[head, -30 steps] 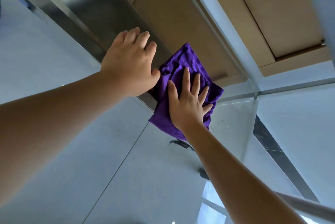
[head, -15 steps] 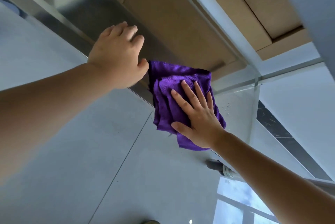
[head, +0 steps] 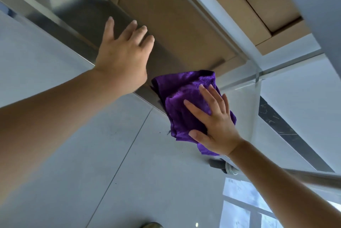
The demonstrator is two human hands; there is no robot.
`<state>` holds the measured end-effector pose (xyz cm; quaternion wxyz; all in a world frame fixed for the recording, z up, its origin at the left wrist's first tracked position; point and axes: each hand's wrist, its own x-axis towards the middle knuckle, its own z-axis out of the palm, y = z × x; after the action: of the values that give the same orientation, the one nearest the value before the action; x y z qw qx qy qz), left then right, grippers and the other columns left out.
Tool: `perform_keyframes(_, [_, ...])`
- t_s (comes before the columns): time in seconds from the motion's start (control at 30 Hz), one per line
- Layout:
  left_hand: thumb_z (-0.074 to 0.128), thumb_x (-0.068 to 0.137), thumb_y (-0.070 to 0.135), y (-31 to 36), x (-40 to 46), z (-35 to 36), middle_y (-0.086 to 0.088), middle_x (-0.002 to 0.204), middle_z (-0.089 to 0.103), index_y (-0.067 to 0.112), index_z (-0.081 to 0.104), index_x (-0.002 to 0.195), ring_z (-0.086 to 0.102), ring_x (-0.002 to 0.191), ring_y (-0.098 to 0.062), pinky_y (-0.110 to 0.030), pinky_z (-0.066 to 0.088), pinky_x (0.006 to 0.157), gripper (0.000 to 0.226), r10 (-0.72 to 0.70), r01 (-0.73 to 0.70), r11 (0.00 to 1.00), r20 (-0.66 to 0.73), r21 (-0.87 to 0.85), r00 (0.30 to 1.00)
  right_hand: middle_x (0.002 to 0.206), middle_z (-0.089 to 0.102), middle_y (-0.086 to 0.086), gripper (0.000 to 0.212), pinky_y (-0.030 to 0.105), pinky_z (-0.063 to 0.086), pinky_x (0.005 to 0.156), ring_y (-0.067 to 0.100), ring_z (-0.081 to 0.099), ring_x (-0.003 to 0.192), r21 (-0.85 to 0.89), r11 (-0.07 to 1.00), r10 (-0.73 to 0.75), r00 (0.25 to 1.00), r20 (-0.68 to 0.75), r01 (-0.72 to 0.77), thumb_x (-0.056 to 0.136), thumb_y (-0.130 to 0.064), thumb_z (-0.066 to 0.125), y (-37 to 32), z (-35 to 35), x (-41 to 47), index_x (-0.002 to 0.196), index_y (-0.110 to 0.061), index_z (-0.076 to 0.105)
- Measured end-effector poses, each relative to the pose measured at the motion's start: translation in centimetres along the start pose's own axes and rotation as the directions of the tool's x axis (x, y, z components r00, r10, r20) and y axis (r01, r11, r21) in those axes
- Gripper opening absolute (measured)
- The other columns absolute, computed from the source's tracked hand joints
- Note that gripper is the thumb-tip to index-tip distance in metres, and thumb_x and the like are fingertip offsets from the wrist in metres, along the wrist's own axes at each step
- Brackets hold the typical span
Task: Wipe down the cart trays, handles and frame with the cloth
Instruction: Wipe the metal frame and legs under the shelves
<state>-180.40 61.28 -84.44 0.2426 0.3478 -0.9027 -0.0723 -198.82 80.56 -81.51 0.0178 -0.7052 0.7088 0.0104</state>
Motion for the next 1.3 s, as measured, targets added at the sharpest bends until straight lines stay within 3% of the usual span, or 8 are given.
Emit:
perform_keyframes(0.1, [0.03, 0.073, 0.017, 4.1, -0.2, 0.3, -0.023, 0.121, 0.059, -0.004, 0.061, 0.109, 0.052, 0.119, -0.039, -0.061, 0.035, 0.095, 0.051, 0.028, -0.03, 0.987, -0.015, -0.157, 0.999, 0.155, 0.012, 0.001, 0.052, 0.059, 0.015, 0.112, 0.028, 0.01, 0.143, 0.258, 0.902, 0.385, 0.915, -0.123, -0.346, 0.09, -0.065, 0.028, -3.7, 0.1, -0.1, 0.139, -0.046, 0.029])
perform_keyframes(0.17, [0.025, 0.074, 0.022, 6.2, -0.5, 1.0, -0.021, 0.116, 0.062, -0.003, 0.065, 0.102, 0.056, 0.115, -0.037, -0.056, 0.04, 0.093, 0.054, 0.049, -0.046, 0.976, 0.007, -0.214, 0.999, 0.158, 0.001, -0.005, 0.056, 0.054, 0.001, 0.115, 0.019, -0.003, 0.144, 0.334, 0.753, 0.583, 0.81, 0.063, -0.567, 0.087, -0.064, 0.032, -5.3, 0.6, 0.6, 0.139, -0.057, 0.012])
perform_keyframes(0.23, [0.025, 0.076, 0.024, 7.1, -0.5, 1.9, -0.02, 0.111, 0.065, -0.002, 0.066, 0.099, 0.058, 0.112, -0.037, -0.054, 0.043, 0.092, 0.054, 0.057, -0.041, 0.966, 0.057, -0.254, 0.997, 0.158, -0.007, -0.008, 0.057, 0.053, -0.008, 0.113, 0.018, -0.013, 0.144, 0.263, 0.7, 0.632, 0.747, 0.206, -0.664, 0.09, -0.061, 0.033, -5.2, 1.2, 1.2, 0.14, -0.057, 0.006])
perform_keyframes(0.53, [0.03, 0.088, 0.039, 7.3, -0.8, 2.9, -0.019, 0.118, 0.062, -0.002, 0.062, 0.111, 0.054, 0.118, -0.035, -0.051, 0.039, 0.098, 0.057, 0.112, -0.076, 0.965, 0.131, -0.252, 0.985, 0.156, -0.014, -0.014, 0.055, 0.052, -0.011, 0.112, 0.013, -0.02, 0.142, 0.128, 0.863, 0.446, 0.855, 0.264, -0.489, 0.072, -0.078, 0.012, -0.1, 0.8, 0.9, 0.122, -0.074, -0.01])
perform_keyframes(0.77, [0.028, 0.088, 0.044, 7.3, -1.1, 3.1, -0.023, 0.121, 0.059, -0.002, 0.056, 0.123, 0.052, 0.119, -0.037, -0.052, 0.037, 0.099, 0.065, 0.152, -0.118, 0.977, 0.191, -0.176, 0.97, 0.158, -0.005, -0.007, 0.055, 0.051, -0.006, 0.114, 0.017, -0.012, 0.144, 0.069, 0.939, 0.314, 0.922, 0.225, -0.337, 0.078, -0.074, 0.017, 2.8, 0.9, 1.6, 0.127, -0.066, -0.007])
perform_keyframes(1.1, [0.023, 0.088, 0.05, 7.2, -1.6, 2.8, -0.021, 0.126, 0.056, 0.0, 0.047, 0.132, 0.047, 0.124, -0.035, -0.049, 0.035, 0.101, 0.071, 0.126, -0.109, 0.99, 0.243, -0.085, 0.962, 0.159, -0.004, -0.006, 0.06, 0.052, -0.002, 0.115, 0.022, -0.009, 0.145, 0.038, 0.954, 0.283, 0.937, 0.205, -0.297, 0.078, -0.072, 0.018, 5.9, 0.9, 3.5, 0.132, -0.06, -0.005])
perform_keyframes(1.23, [0.022, 0.094, 0.055, 10.4, -1.1, 1.8, -0.024, 0.152, 0.012, 0.01, 0.0, 0.149, 0.011, 0.14, -0.041, -0.052, 0.013, 0.111, 0.074, 0.033, -0.055, 0.998, 0.45, 0.037, 0.892, 0.159, -0.004, -0.008, 0.067, 0.053, -0.002, 0.115, 0.019, -0.009, 0.145, 0.05, 0.928, 0.354, 0.916, 0.188, -0.368, 0.074, -0.074, 0.014, 7.6, 0.8, 5.4, 0.136, -0.055, 0.0])
perform_keyframes(1.3, [0.023, 0.094, 0.053, 12.6, -0.3, 1.7, -0.024, 0.153, -0.003, 0.011, -0.006, 0.148, 0.001, 0.141, -0.042, -0.053, 0.004, 0.113, 0.075, -0.013, -0.014, 0.999, 0.492, 0.051, 0.871, 0.159, -0.004, -0.008, 0.071, 0.051, -0.003, 0.114, 0.018, -0.008, 0.145, 0.048, 0.911, 0.395, 0.901, 0.181, -0.409, 0.072, -0.075, 0.013, 8.4, 0.7, 6.1, 0.139, -0.054, 0.003])
